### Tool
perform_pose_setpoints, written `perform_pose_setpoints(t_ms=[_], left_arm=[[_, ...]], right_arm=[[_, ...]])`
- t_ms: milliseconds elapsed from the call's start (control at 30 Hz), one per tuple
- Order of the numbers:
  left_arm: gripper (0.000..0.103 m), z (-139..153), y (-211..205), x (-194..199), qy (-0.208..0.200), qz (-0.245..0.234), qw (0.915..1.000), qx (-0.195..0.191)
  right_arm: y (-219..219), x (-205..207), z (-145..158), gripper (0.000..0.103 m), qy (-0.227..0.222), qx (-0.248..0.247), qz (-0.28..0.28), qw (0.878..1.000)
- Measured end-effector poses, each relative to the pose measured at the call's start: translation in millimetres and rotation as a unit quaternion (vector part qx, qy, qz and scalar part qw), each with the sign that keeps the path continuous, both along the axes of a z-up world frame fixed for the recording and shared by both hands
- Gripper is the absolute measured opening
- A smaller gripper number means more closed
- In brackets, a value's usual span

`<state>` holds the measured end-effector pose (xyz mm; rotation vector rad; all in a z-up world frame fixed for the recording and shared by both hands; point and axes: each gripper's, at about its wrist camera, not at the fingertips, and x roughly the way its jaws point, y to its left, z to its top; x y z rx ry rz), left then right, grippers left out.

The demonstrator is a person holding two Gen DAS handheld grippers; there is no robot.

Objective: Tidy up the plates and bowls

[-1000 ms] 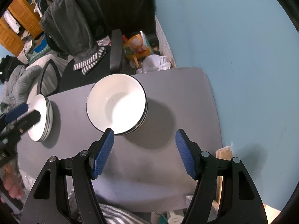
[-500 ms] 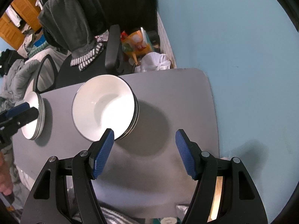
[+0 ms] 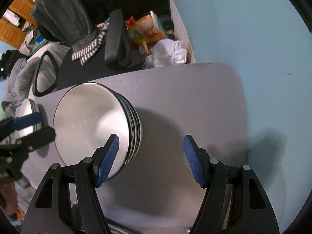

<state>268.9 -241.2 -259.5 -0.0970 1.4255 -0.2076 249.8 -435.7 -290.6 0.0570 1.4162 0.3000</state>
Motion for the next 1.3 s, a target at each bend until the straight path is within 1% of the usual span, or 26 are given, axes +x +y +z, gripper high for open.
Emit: perform_pose_setpoints(t_ms=[33, 133, 233, 300, 500, 533, 600, 667, 700, 767, 867, 1000, 1067, 1133, 1300], left_arm=[[0.069, -5, -2, 3, 0.011, -0.001, 0.9999, 0.004], [0.069, -14, -3, 8, 0.031, -0.001, 0.9995, -0.001], [0.069, -19, -6, 11, 0.039, -0.005, 0.9992, 0.0], [0.069, -22, -9, 13, 0.047, -0.005, 0.9989, 0.009], [0.069, -30, -10, 19, 0.06, 0.011, 0.9982, 0.001], [0.069, -33, -10, 20, 0.067, 0.013, 0.9977, -0.002], [0.069, -38, -10, 21, 0.078, 0.012, 0.9968, -0.009], [0.069, -40, -12, 21, 0.079, 0.004, 0.9968, -0.006], [0.069, -40, -14, 21, 0.079, -0.002, 0.9969, -0.001], [0.069, -42, -16, 21, 0.08, -0.012, 0.9966, 0.009], [0.069, -48, -15, 21, 0.088, -0.011, 0.9959, 0.017], [0.069, -58, -15, 21, 0.107, -0.02, 0.994, 0.011], [0.067, -60, -16, 20, 0.106, -0.025, 0.994, -0.004], [0.066, -60, -17, 20, 0.105, -0.022, 0.9942, -0.009], [0.059, -60, -18, 21, 0.105, -0.019, 0.9938, -0.029]], right_arm=[[0, 3, -3, 0.068, 0.006, 0.005, -0.001, 1.0], [2, 9, -8, 0.068, 0.018, 0.009, 0.004, 1.0], [4, 13, -11, 0.068, 0.024, 0.015, 0.009, 1.0], [5, 15, -14, 0.068, 0.03, 0.017, 0.012, 0.999], [3, 22, -24, 0.068, 0.063, 0.03, 0.018, 0.997], [3, 22, -26, 0.068, 0.072, 0.035, 0.02, 0.997], [4, 24, -29, 0.059, 0.081, 0.042, 0.022, 0.996], [3, 24, -32, 0.057, 0.094, 0.048, 0.023, 0.994], [4, 23, -34, 0.053, 0.096, 0.049, 0.024, 0.994], [6, 23, -36, 0.05, 0.099, 0.049, 0.029, 0.993], [6, 23, -35, 0.045, 0.094, 0.052, 0.03, 0.994], [4, 25, -35, 0.045, 0.092, 0.062, 0.019, 0.994], [2, 27, -36, 0.045, 0.092, 0.068, 0.01, 0.993], [2, 29, -37, 0.045, 0.094, 0.071, 0.007, 0.993], [6, 30, -36, 0.045, 0.099, 0.068, 0.012, 0.993]])
